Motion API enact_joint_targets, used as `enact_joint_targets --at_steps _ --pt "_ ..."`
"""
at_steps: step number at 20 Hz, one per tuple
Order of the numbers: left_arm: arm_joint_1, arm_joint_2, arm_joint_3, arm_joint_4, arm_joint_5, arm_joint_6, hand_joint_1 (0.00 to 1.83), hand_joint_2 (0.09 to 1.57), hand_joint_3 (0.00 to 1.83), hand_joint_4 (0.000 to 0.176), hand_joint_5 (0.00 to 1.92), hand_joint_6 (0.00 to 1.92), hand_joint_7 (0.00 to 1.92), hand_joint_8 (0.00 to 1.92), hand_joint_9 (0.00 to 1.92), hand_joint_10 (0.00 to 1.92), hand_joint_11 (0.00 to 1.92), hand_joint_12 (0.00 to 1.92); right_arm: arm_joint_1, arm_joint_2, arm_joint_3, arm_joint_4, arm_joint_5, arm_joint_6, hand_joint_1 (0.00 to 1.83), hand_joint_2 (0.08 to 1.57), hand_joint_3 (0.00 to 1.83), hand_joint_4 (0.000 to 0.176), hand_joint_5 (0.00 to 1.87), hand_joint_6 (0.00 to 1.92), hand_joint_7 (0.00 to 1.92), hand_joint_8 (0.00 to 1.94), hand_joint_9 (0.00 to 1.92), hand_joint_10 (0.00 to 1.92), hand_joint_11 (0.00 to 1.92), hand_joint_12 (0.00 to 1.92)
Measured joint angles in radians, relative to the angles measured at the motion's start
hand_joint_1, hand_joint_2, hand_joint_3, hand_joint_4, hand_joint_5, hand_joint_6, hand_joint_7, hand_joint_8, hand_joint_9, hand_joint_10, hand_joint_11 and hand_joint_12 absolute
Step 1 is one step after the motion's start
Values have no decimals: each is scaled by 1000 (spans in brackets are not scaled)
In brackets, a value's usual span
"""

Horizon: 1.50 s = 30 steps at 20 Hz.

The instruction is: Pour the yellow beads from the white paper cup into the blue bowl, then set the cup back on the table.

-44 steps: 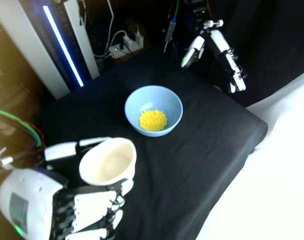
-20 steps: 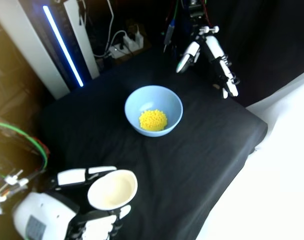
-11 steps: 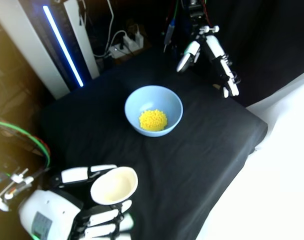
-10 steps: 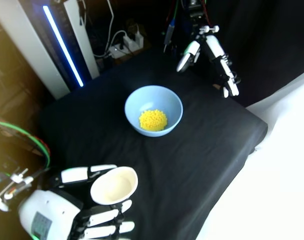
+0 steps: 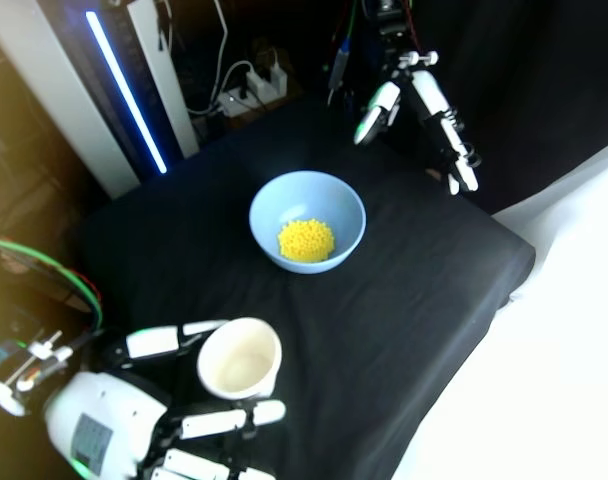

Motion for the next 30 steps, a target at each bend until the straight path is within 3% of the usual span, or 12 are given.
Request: enact_joint_targets --at_steps 3,5,7,8,11,16,17,21,23,26,28,30 --pt "0 0 0 -2 -2 -1 570 779 0 47 42 7 301 15 0 0 0 0 0 8 -9 -16 0 0 821 646 0 173 0 0 0 0 4 0 111 45" --pt "0 0 0 -2 -2 -1 583 799 6 74 27 0 298 9 10 2 0 0 0 11 -14 -14 -1 0 814 638 0 176 0 0 0 0 0 0 64 25" --pt "0 0 0 -2 -2 -2 582 813 10 63 14 0 296 6 27 8 0 0 0 26 -30 -31 -2 0 822 621 0 176 0 0 0 0 0 0 36 13" --pt "0 0 0 -2 -2 -3 585 837 19 27 5 0 281 0 24 6 0 0 0 39 -39 -45 -3 0 796 612 0 176 0 0 0 0 0 0 6 2" --pt "0 10 2 12 4 -4 613 835 12 1 11 2 270 0 2 0 0 0 0 83 -66 -71 0 0 725 594 0 176 0 0 0 0 0 0 5 2" --pt "5 89 -41 -1 -45 -3 521 795 0 3 0 0 246 1 102 3 16 11 0 154 -155 -78 78 -8 749 577 0 176 0 0 0 0 0 0 0 0" --pt "5 105 -55 -2 -69 5 522 789 0 24 0 0 248 2 82 0 10 8 0 172 -182 -72 107 -22 765 584 0 176 0 0 0 0 0 0 0 0" --pt "1 137 -98 -6 -206 28 444 827 9 19 0 0 216 0 105 8 87 48 0 289 -324 -16 216 -103 772 555 0 176 0 0 0 0 0 0 0 0" --pt "0 173 -127 19 -238 40 451 843 12 0 0 0 216 7 126 14 79 49 0 300 -327 35 303 -106 811 553 0 176 0 0 0 0 0 0 0 0" --pt "-5 212 -130 -1 -283 58 413 839 6 0 0 0 221 6 135 11 113 74 -2 288 -326 59 319 -116 846 551 0 176 0 0 0 0 0 0 0 0" --pt "-4 215 -126 -10 -311 62 393 879 0 0 0 0 227 7 145 17 4 381 -20 279 -332 61 361 -117 812 567 0 176 0 0 0 0 0 0 0 0" --pt "-6 224 -127 6 -340 77 359 903 5 0 0 0 209 1 133 6 0 371 -24 280 -335 70 413 -117 766 578 2 176 0 0 0 0 0 0 0 0"
